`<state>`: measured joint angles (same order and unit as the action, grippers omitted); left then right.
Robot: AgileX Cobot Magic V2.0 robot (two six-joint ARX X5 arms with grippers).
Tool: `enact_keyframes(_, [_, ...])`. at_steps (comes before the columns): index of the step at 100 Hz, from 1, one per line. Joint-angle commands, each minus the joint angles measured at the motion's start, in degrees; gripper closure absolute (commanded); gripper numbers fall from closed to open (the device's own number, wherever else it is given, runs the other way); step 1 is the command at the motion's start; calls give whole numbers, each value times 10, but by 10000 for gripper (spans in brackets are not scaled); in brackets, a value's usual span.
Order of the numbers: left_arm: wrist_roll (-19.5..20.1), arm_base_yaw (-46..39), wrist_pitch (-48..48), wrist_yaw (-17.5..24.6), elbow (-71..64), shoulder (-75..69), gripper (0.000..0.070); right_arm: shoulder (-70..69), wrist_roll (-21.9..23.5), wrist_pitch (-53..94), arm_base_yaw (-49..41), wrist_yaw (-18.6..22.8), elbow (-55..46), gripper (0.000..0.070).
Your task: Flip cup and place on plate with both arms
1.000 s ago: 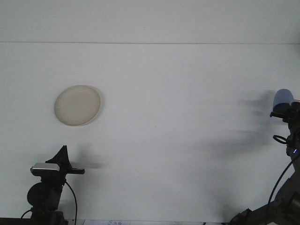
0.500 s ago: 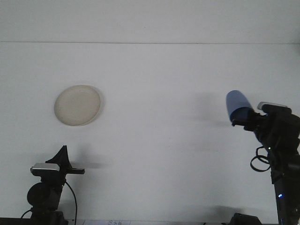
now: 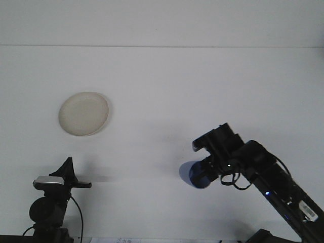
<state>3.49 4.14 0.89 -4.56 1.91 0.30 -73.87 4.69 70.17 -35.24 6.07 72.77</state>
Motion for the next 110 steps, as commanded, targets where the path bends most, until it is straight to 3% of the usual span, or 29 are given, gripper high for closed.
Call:
enact_keyframes(1, [0, 0, 8, -2, -11, -1, 684, -30, -2, 8, -37, -2, 21, 697])
enact_keyframes(27, [0, 0, 8, -2, -11, -1, 684, -132, -6, 37, -140, -36, 69, 697])
enact_keyframes(55, [0, 0, 8, -2, -11, -1, 684, -210, -31, 37, -174, -36, 77, 688])
enact_keyframes(60, [0, 0, 8, -2, -11, -1, 684, -214, -30, 35, -174, -35, 77, 636])
enact_keyframes(71, [0, 0, 8, -2, -11, -1, 684, -214, -30, 21, -178, -35, 78, 361])
enact_keyframes(76, [0, 0, 8, -2, -11, -1, 684, -212, -30, 19, -178, -35, 81, 289])
enact_keyframes(100, [0, 0, 8, -2, -11, -1, 684, -127, -33, 0, -170, -37, 91, 283])
enact_keyframes(110, [0, 0, 8, -2, -11, -1, 684, -57, -33, -7, -164, -65, 89, 283])
